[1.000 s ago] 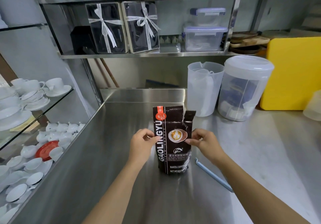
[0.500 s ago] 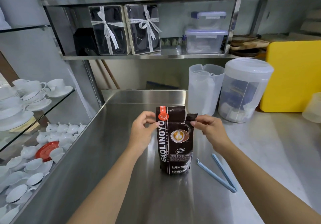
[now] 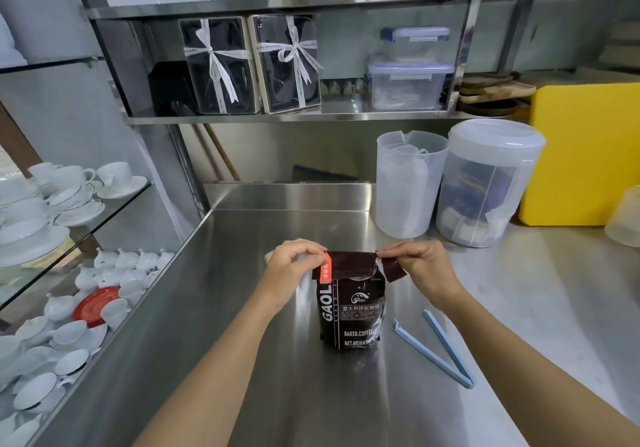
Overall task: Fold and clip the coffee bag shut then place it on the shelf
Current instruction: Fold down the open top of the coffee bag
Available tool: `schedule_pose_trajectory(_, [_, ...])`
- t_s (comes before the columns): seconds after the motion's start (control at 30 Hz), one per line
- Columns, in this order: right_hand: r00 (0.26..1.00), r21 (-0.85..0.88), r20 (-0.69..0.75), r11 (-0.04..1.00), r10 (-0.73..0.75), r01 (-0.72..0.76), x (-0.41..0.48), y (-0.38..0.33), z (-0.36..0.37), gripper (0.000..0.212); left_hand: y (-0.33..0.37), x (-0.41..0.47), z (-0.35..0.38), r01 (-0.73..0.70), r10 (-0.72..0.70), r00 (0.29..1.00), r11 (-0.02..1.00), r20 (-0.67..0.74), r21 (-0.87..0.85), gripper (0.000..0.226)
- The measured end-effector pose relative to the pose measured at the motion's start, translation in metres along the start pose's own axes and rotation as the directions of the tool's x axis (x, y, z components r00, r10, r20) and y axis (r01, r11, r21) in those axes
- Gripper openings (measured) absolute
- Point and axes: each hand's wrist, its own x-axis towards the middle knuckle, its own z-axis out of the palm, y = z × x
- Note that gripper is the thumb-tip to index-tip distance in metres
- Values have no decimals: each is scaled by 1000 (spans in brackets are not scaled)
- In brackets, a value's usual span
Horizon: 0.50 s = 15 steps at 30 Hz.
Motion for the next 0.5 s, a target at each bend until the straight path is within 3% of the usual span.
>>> schedule_pose_trajectory(0.07, [998, -28, -47, 999, -42, 40, 1, 1, 1, 23, 2, 2, 3, 7, -5, 1000, 997, -25, 77, 3])
schedule_pose_trajectory(0.17, [982, -175, -116, 976, -148, 127, 4, 3, 4, 24, 5, 6, 7, -16, 18, 999, 996, -32, 85, 13])
schedule_pose_trajectory(0.23, [982, -169, -119, 977, -149, 128, 4, 3, 6, 37, 7, 8, 7, -8, 8, 1000, 996, -4, 91, 18])
schedule_pose_trajectory(0.37, [992, -123, -58, 987, -115, 107, 2, 0, 5, 40, 7, 9, 5, 5, -4, 1000, 996, -17, 89, 26])
schedule_pose_trajectory(0.5, [993, -138, 91, 987, -73, 85, 2, -5, -5, 35, 5, 13, 6, 10, -4, 997, 997, -73, 78, 26])
